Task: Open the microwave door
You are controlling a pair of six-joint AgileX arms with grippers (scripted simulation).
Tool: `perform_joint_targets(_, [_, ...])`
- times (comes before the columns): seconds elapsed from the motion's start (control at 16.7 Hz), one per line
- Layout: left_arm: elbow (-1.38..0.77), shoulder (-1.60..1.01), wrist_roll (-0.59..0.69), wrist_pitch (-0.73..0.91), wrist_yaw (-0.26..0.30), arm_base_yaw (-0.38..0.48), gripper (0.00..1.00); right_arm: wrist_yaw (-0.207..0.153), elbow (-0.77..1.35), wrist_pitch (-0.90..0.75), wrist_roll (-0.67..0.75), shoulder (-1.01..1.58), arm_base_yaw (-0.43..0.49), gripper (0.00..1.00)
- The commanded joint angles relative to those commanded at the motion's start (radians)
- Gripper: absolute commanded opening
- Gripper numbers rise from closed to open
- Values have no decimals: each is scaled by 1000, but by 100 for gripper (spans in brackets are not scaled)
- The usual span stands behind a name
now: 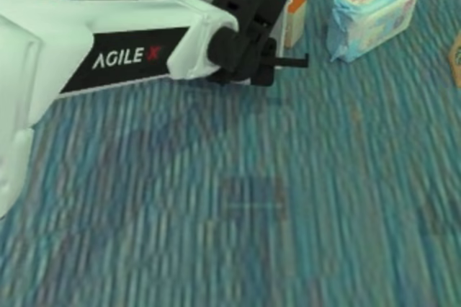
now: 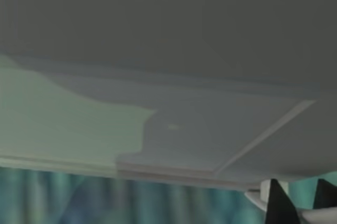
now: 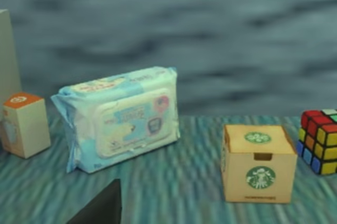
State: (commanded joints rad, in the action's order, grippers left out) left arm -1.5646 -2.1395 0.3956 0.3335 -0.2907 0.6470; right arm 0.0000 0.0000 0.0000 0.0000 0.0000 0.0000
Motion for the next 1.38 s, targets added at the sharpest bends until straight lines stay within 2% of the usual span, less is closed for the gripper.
perform_joint_targets(0.66, [0,0,0,0,0,0,0,0,0,0,0,0,0,100])
perform_joint_targets(1.38, [69,42,-55,-42,41,-10,0,0,0,0,0,0,0,100])
